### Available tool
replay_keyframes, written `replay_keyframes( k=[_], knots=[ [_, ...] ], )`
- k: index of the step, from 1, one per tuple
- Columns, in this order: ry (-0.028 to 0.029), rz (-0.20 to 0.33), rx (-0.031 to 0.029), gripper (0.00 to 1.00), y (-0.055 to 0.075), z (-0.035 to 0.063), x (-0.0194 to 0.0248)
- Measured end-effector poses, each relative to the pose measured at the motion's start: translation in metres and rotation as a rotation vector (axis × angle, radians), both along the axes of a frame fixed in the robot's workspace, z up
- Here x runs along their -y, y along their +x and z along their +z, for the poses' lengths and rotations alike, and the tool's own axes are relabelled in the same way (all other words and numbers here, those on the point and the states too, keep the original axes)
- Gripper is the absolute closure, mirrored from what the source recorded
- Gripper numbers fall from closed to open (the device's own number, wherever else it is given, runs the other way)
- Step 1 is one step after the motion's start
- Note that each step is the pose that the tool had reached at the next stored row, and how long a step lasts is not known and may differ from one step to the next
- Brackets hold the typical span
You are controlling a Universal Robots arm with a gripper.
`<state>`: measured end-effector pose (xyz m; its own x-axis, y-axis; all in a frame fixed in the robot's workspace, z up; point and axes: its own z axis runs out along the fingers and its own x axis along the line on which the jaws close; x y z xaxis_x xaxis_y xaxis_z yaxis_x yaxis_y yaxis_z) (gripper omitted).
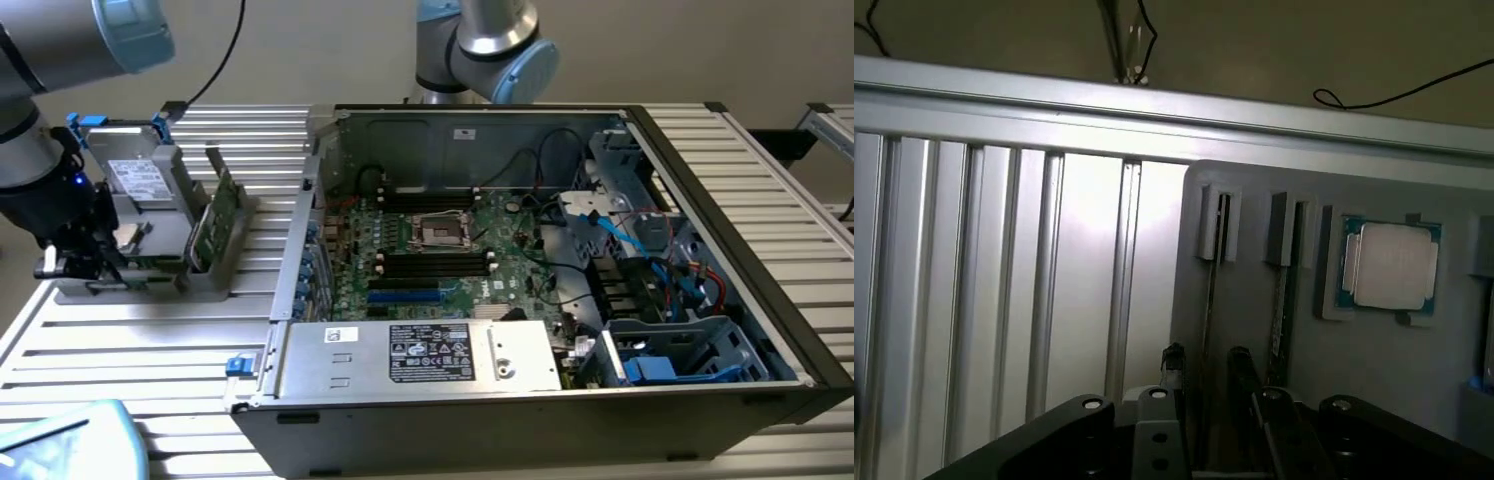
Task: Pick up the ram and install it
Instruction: 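Press down the ram until it locks into place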
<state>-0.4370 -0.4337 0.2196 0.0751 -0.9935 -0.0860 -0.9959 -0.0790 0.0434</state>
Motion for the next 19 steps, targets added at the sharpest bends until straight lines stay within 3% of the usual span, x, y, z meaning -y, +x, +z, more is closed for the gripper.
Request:
replay_keyframes(
  k=[4,9,12,14,15,16,17,18,19],
  knots=[
    [0.0031,0.0,-0.001,0.69,0.0,-0.0069,0.0001],
    [0.0327,0.0,-0.0011,0.69,0.0,-0.0114,0.0],
    [0.0408,0.0,-0.0054,0.69,0.0,-0.014,-0.0001],
    [0.0414,0.0,-0.0155,0.69,0.0,-0.0154,0.0],
    [0.0414,-0.001,-0.0422,0.69,0.0,-0.0176,0.0],
    [0.036,-0.002,-0.0562,0.69,0.0,-0.0188,0.0],
    [0.0109,-0.002,-0.0563,0.69,0.0,-0.019,-0.0001],
    [-0.0033,-0.003,-0.056,0.69,0.001,-0.0191,-0.0004],
    [-0.0081,-0.003,-0.055,0.69,0.001,-0.0192,-0.0006]
  ],
)
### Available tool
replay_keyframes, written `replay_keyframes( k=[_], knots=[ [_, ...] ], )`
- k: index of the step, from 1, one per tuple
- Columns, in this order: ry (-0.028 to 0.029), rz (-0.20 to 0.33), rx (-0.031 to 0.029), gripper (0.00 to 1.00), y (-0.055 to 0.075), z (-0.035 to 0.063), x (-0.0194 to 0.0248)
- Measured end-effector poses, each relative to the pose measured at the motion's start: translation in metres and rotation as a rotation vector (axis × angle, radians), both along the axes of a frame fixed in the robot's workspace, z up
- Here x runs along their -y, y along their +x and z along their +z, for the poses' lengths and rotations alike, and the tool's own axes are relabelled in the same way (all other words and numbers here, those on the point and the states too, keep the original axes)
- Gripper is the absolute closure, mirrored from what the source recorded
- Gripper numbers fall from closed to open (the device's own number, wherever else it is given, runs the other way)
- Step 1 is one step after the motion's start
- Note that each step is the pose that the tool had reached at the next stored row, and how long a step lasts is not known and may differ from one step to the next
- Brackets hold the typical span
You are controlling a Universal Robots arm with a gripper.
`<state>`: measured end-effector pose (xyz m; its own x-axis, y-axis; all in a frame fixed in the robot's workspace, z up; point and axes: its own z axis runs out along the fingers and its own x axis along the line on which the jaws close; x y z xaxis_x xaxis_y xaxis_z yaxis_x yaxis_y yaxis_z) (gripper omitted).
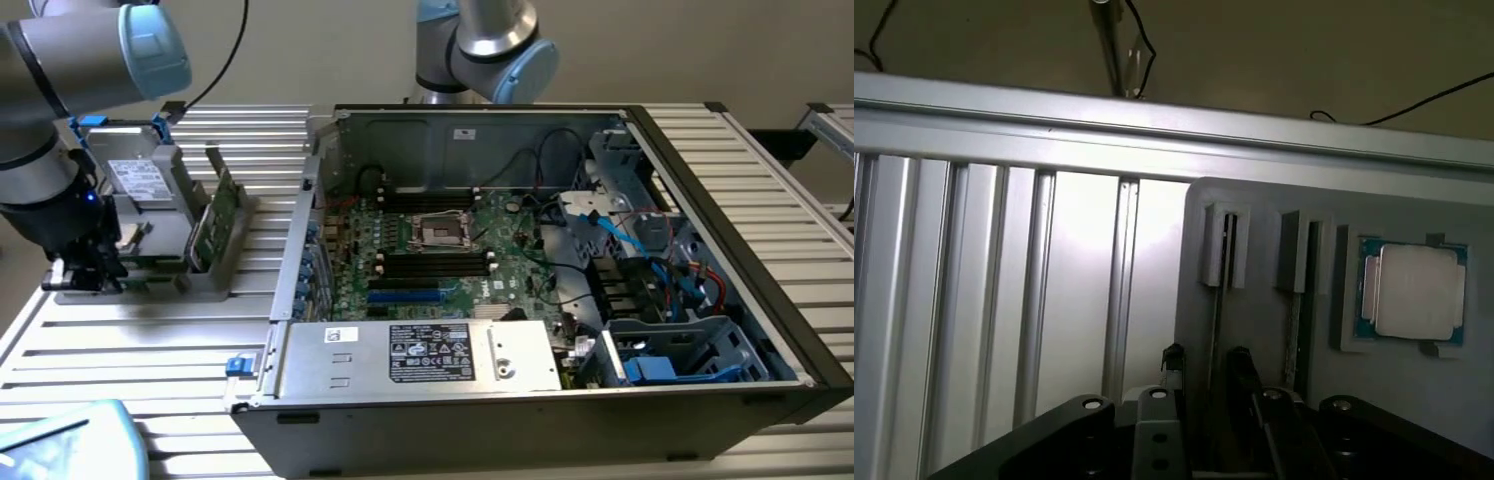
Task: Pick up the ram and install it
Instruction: 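Press down the ram until it locks into place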
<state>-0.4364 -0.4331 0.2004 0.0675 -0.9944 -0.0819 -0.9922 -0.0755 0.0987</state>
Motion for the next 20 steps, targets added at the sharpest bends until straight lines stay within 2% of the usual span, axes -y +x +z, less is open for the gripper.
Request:
replay_keyframes(
  k=[6,11,20],
  knots=[
    [-0.0014,0.0,0.0086,0.69,0.0,-0.0001,-0.0008],
    [-0.0058,0.0,0.0094,0.69,0.0002,-0.002,-0.0014],
    [-0.0063,0.0,0.0108,0.69,0.0021,-0.004,-0.0031]
  ],
)
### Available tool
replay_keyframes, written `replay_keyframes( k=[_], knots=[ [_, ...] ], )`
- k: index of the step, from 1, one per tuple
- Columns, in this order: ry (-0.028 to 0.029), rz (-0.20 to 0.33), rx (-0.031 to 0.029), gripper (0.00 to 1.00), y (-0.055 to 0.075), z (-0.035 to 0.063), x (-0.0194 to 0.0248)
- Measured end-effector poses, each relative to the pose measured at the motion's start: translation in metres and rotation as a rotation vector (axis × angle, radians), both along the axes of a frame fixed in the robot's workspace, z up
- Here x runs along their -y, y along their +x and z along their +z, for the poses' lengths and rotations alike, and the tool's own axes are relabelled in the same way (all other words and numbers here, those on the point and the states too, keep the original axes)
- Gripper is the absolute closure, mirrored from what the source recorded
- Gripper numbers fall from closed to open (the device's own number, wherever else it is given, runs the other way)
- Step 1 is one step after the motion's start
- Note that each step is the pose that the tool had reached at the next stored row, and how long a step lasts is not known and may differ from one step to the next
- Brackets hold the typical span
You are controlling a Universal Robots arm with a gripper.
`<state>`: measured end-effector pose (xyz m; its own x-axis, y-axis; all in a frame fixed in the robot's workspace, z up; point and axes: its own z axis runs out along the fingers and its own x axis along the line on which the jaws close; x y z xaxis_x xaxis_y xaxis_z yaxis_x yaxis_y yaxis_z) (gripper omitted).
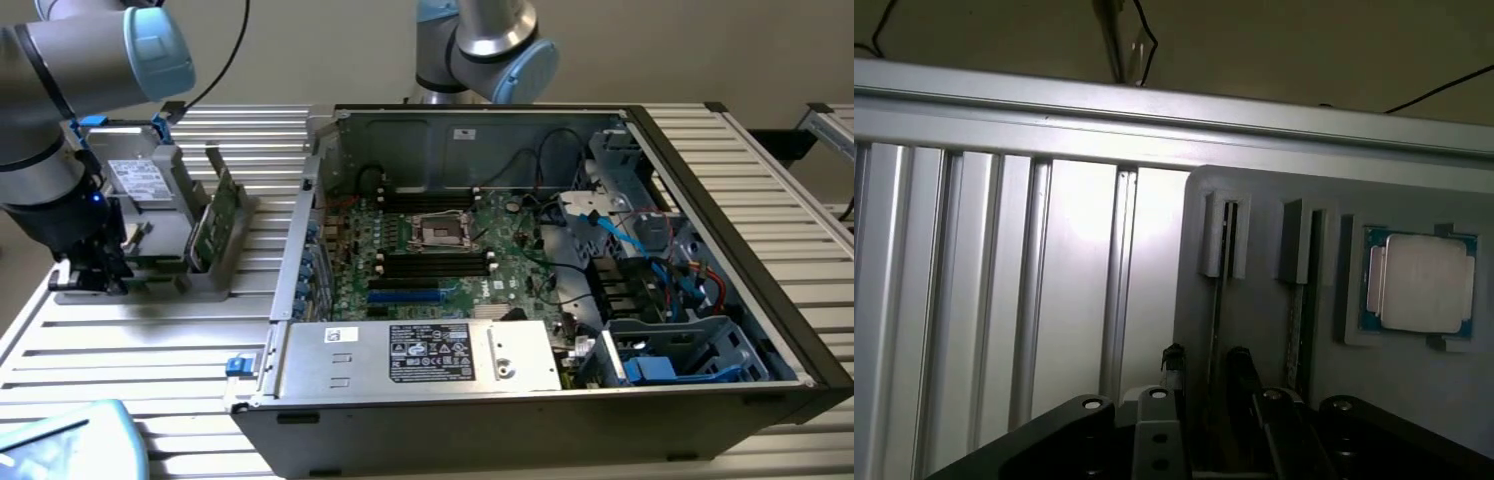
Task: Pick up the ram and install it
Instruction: 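Press down the ram until it locks into place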
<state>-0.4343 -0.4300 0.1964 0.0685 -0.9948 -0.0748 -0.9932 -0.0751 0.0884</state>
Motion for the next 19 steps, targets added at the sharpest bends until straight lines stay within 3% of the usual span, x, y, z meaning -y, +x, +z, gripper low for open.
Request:
replay_keyframes(
  k=[19],
  knots=[
    [0.0,0.0,0.0003,0.69,0.007,0.0,-0.0018]
  ],
)
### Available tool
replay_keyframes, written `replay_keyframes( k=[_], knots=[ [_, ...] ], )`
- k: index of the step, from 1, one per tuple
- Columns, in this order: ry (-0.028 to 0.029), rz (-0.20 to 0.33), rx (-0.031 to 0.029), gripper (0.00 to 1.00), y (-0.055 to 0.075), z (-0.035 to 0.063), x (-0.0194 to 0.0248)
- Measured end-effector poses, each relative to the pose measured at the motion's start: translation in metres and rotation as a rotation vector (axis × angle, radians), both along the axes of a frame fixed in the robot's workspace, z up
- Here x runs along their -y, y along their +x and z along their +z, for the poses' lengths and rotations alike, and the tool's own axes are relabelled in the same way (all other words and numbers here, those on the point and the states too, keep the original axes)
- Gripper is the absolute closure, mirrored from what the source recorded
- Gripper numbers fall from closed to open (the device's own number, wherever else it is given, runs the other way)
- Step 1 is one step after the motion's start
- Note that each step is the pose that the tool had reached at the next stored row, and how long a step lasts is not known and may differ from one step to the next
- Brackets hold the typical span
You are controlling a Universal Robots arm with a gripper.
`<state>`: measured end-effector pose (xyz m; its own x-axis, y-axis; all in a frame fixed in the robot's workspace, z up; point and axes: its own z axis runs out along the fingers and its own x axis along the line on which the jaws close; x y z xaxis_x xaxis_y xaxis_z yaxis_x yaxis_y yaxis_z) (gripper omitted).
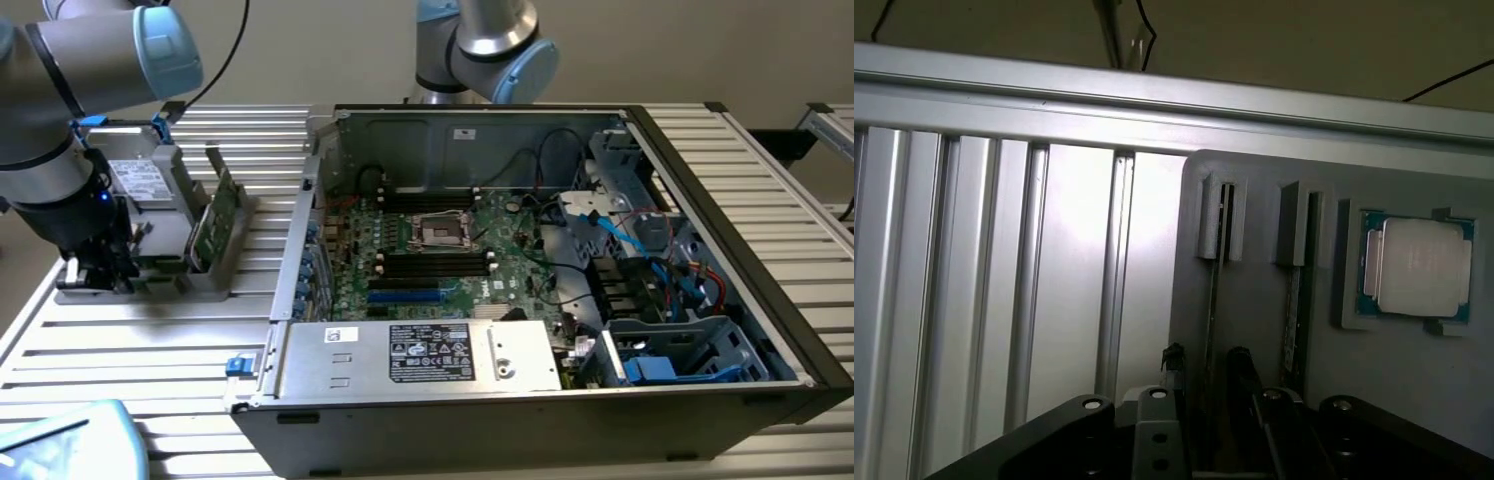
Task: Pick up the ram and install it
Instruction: 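Press down the ram until it locks into place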
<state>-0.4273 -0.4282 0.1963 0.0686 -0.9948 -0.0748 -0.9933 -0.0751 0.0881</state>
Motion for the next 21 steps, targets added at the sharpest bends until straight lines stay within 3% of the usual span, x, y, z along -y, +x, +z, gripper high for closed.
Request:
replay_keyframes(
  k=[4,9,21],
  knots=[
    [0.0001,0.0,0.0001,0.69,0.0001,0.0,-0.0001],
    [0.0001,0.0,0.0,0.86,0.0003,0.0,0.0],
    [0.0001,0.0,0.0,0.86,0.0003,0.0,0.0]
  ],
)
